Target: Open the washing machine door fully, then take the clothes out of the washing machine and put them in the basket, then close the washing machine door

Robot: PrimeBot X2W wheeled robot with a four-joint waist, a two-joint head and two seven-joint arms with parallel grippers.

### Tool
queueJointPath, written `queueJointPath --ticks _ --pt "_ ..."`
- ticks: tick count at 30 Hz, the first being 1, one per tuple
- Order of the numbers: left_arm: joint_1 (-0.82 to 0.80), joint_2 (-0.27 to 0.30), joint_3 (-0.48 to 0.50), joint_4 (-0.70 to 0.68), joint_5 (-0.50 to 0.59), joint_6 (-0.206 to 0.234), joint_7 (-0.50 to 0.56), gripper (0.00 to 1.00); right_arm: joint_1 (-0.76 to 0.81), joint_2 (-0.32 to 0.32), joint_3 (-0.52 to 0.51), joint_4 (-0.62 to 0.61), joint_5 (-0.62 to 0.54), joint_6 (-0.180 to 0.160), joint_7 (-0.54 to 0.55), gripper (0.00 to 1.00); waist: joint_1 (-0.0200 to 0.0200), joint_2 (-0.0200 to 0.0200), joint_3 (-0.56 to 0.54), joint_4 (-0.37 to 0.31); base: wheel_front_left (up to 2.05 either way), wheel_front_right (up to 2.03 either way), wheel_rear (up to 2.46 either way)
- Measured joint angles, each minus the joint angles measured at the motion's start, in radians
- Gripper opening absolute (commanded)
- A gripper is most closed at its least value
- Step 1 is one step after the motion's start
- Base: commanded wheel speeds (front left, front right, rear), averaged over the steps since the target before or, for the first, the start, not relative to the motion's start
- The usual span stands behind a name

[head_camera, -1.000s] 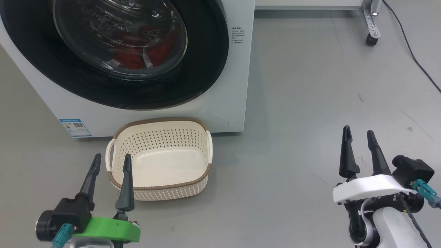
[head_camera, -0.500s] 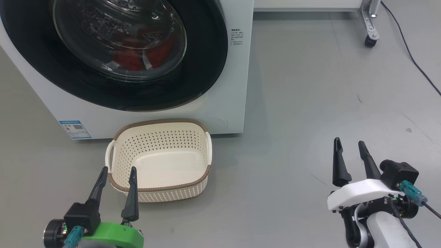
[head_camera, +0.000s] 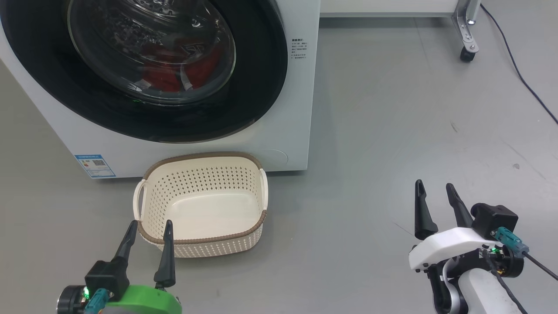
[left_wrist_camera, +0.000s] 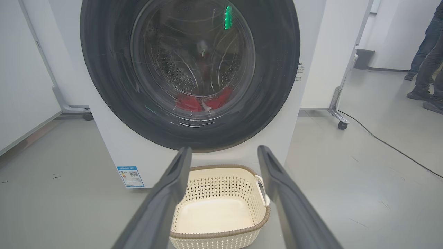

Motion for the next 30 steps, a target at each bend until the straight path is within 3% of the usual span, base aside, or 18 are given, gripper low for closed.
queueJointPath --ticks 30 --pt "-0.006 -0.003 0.001 0.027 -0.012 0.008 0.000 1.00 -0.027 -0.004 0.019 0.037 -0.029 0.000 0.002 1.00 0.0000 0.0000 -0.002 -0.001 0.00 0.00 0.00"
